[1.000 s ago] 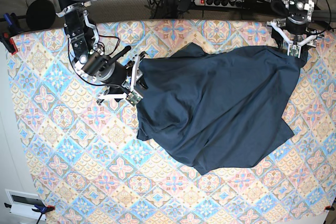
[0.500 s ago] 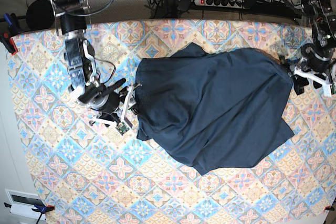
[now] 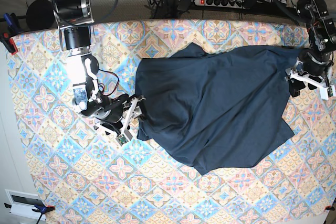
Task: Layout the t-shirt on the table in an organized manner, then fold the t-shirt properly
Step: 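Grasp the t-shirt edges with both grippers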
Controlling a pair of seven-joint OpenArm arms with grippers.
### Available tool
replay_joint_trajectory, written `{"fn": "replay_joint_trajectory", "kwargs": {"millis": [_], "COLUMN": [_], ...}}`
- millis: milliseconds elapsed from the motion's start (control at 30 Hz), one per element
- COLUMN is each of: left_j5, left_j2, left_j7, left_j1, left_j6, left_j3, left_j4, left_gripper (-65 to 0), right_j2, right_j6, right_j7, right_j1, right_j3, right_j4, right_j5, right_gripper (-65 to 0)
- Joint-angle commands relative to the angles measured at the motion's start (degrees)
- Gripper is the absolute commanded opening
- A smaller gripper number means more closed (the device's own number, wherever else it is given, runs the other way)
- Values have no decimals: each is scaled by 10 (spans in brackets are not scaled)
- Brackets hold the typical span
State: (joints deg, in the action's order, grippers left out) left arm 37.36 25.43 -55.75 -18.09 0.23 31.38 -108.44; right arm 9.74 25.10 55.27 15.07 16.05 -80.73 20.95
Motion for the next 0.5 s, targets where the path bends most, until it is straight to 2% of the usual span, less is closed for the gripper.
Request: {"fn": "replay_joint_trajectory", "kwargs": {"millis": [0,133,167,233,333,367,467], "left_j5": [2,2,2,2,1,1,0], "left_j2": [11,11,11,12,13,13,13], "left_j7": [12,12,12,12,13,13,14], "left_j1": [4,4,5,5,7,7,17], "left_j6": [0,0,0,0,0,0,0], "left_j3": [6,7,7,7,7,7,7], "left_j4": [-11,-11,-11,-11,-8,-8,-8], "left_gripper": [-228,-229,-229,-229,-229,-229,-229], "right_j2": [-13,-35,-35,-35,-33,-31,2], "right_j6": [4,4,4,4,5,5,5], "right_j7": [-10,-18,-26,-38,-36,-34,-10], "right_j1": [14,39,48,53,50,46,-25], "right_j3": [0,-1,-1,-1,-16,-35,-110], "right_j4": [5,61,68,67,46,23,-48], "right_j5": [10,10,10,12,14,14,14], "right_gripper": [-280,-285,-305,-409,-633,-650,-634]}}
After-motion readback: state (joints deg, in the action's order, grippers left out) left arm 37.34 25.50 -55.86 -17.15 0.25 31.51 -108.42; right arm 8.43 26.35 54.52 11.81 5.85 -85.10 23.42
